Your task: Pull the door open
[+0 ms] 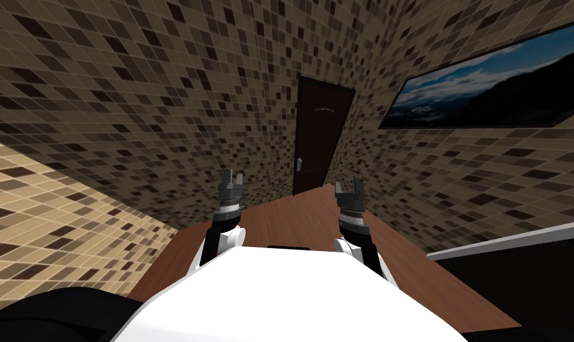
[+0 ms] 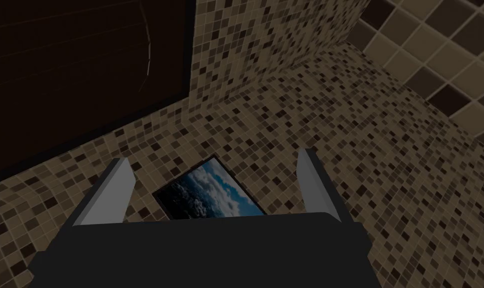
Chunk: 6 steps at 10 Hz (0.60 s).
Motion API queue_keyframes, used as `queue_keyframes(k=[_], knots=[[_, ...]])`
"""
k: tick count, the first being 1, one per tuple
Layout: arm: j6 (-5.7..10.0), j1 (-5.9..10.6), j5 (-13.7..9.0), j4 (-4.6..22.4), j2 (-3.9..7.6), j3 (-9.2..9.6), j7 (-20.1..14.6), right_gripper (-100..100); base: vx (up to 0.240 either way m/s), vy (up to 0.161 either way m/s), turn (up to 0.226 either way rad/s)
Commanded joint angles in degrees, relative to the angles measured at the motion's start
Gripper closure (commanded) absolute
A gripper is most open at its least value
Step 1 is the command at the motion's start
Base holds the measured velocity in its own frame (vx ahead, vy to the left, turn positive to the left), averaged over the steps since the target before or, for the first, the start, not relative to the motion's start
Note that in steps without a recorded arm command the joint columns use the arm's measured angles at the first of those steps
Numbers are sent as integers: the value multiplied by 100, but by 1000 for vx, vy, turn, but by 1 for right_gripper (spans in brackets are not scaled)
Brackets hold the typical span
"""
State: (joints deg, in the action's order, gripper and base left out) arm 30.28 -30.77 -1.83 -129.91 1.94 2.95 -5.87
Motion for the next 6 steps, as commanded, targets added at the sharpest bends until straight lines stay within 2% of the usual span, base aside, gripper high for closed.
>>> queue_keyframes(k=[1, 6], knots=[[-8, 89, 130, 192, 75, -14, 173, -100, 95, -21, 27], [-32, 358, 525, 777, 266, -56, 700, -100, 183, -22, 33]])
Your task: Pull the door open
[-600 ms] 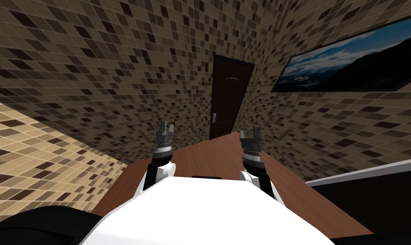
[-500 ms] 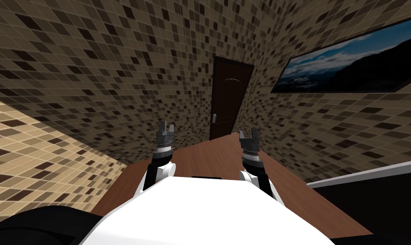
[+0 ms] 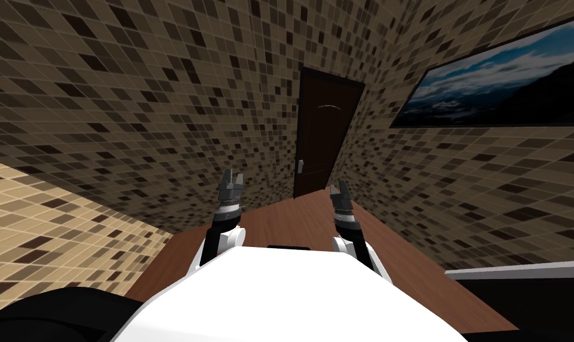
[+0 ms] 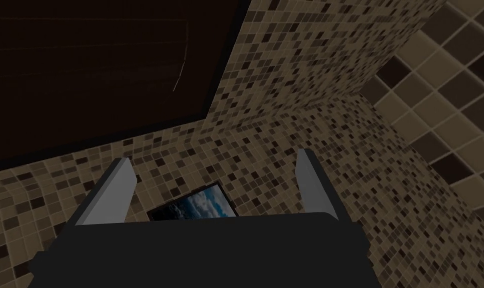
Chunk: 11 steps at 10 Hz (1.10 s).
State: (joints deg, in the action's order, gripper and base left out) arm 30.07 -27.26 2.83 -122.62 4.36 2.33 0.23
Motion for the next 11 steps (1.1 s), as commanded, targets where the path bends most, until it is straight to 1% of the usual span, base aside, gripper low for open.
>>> queue_keyframes(k=[1, 2, 3, 4, 5, 6, 9, 10, 11], knots=[[-18, 70, 151, 183, 64, -4, 211, -100, 171, -10, 38], [-24, 141, 255, 336, 107, -15, 350, -100, 186, -3, 35], [-27, 176, 307, 413, 129, -20, 419, -100, 156, -25, 25], [-34, 247, 411, 567, 172, -31, 558, -100, 155, -38, 39], [-37, 286, 468, 652, 195, -38, 634, -100, 133, -47, 30], [-44, 365, 583, 822, 240, -50, 787, -100, 130, -26, 41], [-55, 485, 759, 1081, 308, -69, 1021, -100, 122, -18, 23], [-63, 568, 881, 1262, 355, -82, 1184, -100, 130, -34, 48], [-66, 610, 942, 1352, 378, -88, 1265, -100, 150, -39, 33]])
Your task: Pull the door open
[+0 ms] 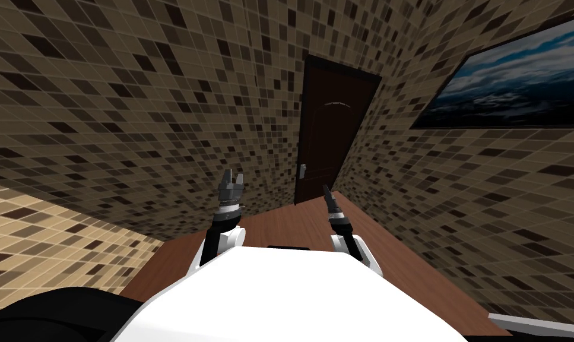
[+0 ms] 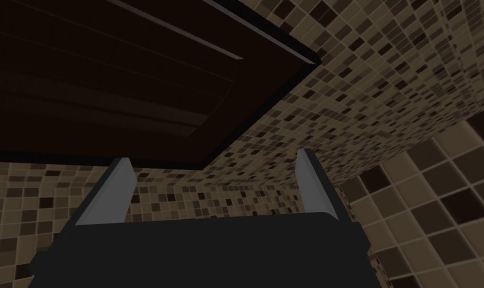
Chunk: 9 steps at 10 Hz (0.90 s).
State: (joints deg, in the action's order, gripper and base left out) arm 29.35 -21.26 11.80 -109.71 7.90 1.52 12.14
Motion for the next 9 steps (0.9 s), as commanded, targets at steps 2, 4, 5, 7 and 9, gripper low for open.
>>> queue_keyframes(k=[2, 4, 5, 7, 9], knots=[[-6, 137, 231, 336, 94, -27, 322, -100, 155, -34, 32], [-17, 266, 419, 615, 163, -47, 573, -100, 121, -13, 31], [-21, 309, 482, 708, 186, -54, 657, -100, 133, -9, 30], [-33, 438, 671, 986, 254, -74, 908, -100, 115, -35, 29], [-44, 565, 857, 1261, 320, -93, 1156, -100, 151, -42, 46]])
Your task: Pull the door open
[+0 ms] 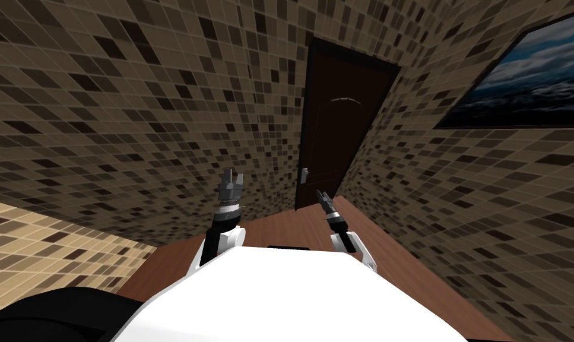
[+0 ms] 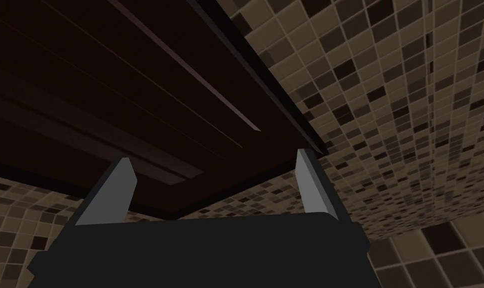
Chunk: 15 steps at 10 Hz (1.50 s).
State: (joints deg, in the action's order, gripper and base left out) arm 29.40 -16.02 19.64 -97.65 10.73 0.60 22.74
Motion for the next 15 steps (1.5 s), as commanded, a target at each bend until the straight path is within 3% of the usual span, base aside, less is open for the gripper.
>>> queue_keyframes(k=[1, 7, 15], knots=[[-53, 82, 134, 146, 58, -8, 178, -100, 141, -38, 34], [-88, 473, 707, 992, 256, -69, 941, -100, 145, -37, 34], [-122, 855, 1266, 1819, 445, -129, 1687, -100, 146, -31, 28]])
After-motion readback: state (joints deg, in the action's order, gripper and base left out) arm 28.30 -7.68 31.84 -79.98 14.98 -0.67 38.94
